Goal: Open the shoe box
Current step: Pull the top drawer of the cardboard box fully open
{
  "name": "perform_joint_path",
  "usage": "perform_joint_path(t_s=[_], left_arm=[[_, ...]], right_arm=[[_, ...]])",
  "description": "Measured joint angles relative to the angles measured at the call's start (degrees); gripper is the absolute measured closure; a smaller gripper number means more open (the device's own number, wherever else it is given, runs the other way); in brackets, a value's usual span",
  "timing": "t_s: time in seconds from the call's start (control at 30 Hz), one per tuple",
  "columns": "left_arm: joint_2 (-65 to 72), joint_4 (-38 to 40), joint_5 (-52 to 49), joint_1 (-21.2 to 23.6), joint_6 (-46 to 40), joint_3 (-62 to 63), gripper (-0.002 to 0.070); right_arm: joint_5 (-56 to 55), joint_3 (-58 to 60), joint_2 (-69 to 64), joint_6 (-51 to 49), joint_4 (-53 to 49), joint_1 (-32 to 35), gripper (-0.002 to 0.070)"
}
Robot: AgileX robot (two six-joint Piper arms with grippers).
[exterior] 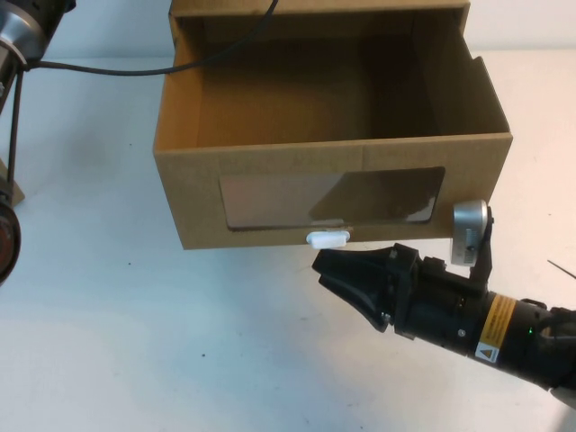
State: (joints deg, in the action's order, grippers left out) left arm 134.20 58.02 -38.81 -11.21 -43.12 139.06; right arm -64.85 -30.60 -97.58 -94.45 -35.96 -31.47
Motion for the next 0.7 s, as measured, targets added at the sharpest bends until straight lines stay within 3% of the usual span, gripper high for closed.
perform_joint_path(t_s=[0.27,0.53,0.7], left_arm=[[0.0,0.0,0.0,0.0,0.0,0.0,0.0685],[0.0,0.0,0.0,0.0,0.0,0.0,0.0685],[0.0,0.4,0.0,0.0,0.0,0.0,0.0685]], right_arm=[[-0.1,-0.2,0.0,-0.7,-4.9,0.0,0.0456],[-0.3,-0.2,0.4,-2.2,-14.2,0.0,0.0653],[-0.5,-0.2,1.3,-7.4,-14.7,0.0,0.0688]])
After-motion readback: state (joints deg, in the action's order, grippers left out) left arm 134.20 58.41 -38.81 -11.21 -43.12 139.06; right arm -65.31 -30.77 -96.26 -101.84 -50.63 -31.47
